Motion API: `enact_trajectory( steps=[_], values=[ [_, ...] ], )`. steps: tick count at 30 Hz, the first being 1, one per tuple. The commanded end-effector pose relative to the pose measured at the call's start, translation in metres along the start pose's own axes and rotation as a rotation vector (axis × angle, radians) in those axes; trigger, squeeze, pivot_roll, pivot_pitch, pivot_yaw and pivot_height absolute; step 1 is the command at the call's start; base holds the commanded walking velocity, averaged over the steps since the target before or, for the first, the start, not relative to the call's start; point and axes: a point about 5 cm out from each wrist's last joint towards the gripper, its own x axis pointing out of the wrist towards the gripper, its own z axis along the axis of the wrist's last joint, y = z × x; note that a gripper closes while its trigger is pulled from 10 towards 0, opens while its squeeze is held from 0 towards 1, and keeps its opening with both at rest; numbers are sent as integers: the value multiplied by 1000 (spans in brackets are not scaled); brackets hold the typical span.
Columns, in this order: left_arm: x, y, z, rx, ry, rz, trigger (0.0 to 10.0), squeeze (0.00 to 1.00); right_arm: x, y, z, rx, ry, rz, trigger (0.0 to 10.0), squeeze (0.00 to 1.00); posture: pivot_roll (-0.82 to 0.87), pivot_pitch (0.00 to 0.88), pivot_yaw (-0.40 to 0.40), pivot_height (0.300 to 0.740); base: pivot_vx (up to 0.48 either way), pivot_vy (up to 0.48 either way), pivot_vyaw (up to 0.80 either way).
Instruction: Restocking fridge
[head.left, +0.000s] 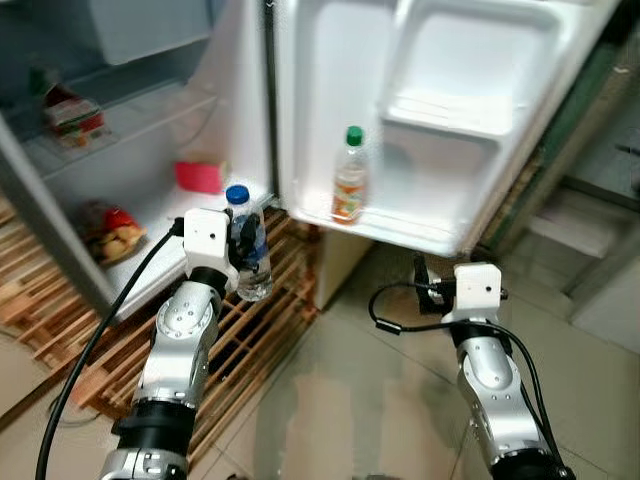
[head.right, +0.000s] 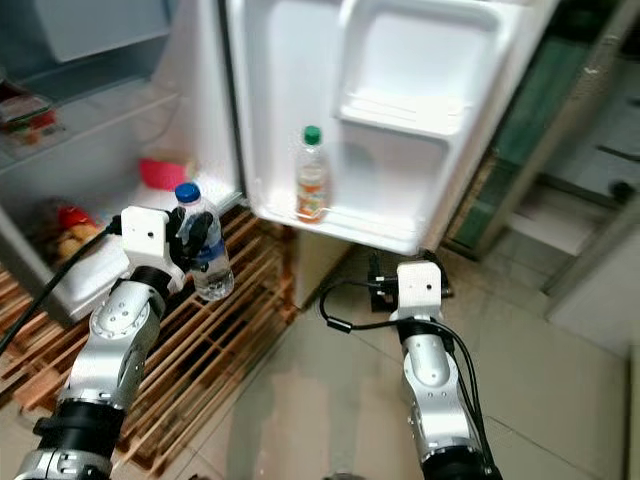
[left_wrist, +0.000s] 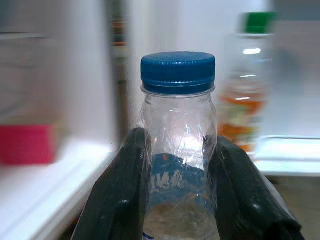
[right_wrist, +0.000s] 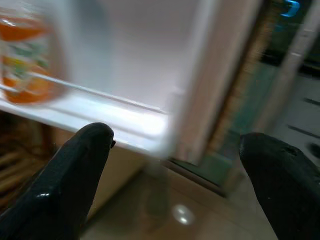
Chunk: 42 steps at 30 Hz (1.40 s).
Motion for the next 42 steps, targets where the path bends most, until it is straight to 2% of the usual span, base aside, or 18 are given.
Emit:
enact_trajectory(
  steps=[1, 4, 8, 14, 19, 21, 22, 26, 27, 31, 34, 42],
  values=[
    [5, -4, 15, 8, -68, -22, 10000, 0, 2, 2, 2, 2, -9, 17, 10000, 263, -88, 0, -11, 740, 0, 0, 0],
    [9, -8, 22, 44, -98, -38, 10000, 0, 2, 5, 3, 5, -17, 34, 10000, 259, -87, 0, -13, 740, 0, 0, 0],
    [12, -11, 28, 44, -119, -48, 10000, 0, 3, 6, 3, 5, -18, 37, 10000, 259, -89, 0, -15, 740, 0, 0, 0],
    [31, -21, 80, 4, -256, -105, 10000, 0, 2, 5, 1, 1, -12, 53, 10000, 251, -95, 0, -17, 740, 0, 0, 0],
    [45, -27, 96, -33, -318, -130, 10000, 0, 1, 12, 3, 10, -17, 96, 10000, 247, -103, 0, -9, 740, 0, 0, 0],
    [48, -30, 95, -48, -328, -124, 10000, 0, 0, 13, 3, 10, -17, 100, 10000, 255, -103, 0, -10, 740, 0, 0, 0],
    [55, -36, 93, -79, -345, -87, 10000, 0, -4, 12, 1, 6, -9, 105, 10000, 251, -111, 0, -10, 740, 0, 0, 0],
    [59, -45, 94, -65, -354, -64, 10000, 0, -8, 11, -1, 2, -2, 106, 10000, 255, -133, 0, -10, 740, 0, 0, 0],
    [60, -50, 97, -55, -376, -73, 10000, 0, -12, 10, -2, 0, 1, 108, 10000, 247, -153, 0, -8, 740, 0, 0, 0],
    [63, -73, 100, 81, -412, -128, 10000, 0, -25, 4, -4, -19, 19, 113, 10000, 247, -196, 0, -9, 740, 0, 0, 0],
    [66, -77, 99, 120, -421, -132, 10000, 0, -32, -1, -4, -32, 24, 114, 10000, 247, -217, 0, -9, 740, 0, 0, 0],
    [70, -71, 103, 119, -441, -95, 10000, 0, -44, -8, -5, -44, 50, 105, 10000, 247, -232, 0, -1, 740, 0, 0, 0]
  ],
)
